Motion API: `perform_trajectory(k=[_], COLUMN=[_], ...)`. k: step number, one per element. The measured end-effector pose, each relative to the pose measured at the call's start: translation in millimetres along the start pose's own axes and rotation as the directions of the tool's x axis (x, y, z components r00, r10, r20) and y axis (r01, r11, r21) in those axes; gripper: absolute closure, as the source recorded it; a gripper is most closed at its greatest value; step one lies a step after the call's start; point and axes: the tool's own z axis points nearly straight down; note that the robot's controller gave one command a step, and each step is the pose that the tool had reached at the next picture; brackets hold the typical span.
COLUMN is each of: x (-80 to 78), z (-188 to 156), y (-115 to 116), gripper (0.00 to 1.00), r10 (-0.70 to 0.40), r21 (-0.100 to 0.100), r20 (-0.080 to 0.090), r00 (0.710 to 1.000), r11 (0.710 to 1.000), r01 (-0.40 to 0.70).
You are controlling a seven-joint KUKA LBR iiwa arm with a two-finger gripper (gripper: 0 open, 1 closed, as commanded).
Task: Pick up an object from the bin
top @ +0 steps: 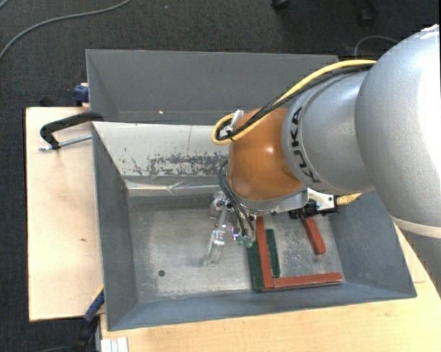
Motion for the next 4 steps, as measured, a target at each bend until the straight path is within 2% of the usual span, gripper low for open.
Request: perform_trajectory(k=[1, 2, 3, 4], x=[18.3, -10.5, -35.6, -37.5], z=[17.5, 16.5, 16.5, 14.1], y=[-80.7, -141.4, -201.9, -228.2], gripper=[0.0, 0.0, 0.0, 0.0], r10=[0.317, 0.129, -0.407, -0.914], r21=[0.005, 0.0, 0.001, -0.007], r20=[-0.006, 0.003, 0.003, 0.007], r00=[0.948, 0.992, 0.914, 0.407], r11=[0.948, 0.992, 0.914, 0.407], r01=[-0.317, -0.129, 0.407, 0.914])
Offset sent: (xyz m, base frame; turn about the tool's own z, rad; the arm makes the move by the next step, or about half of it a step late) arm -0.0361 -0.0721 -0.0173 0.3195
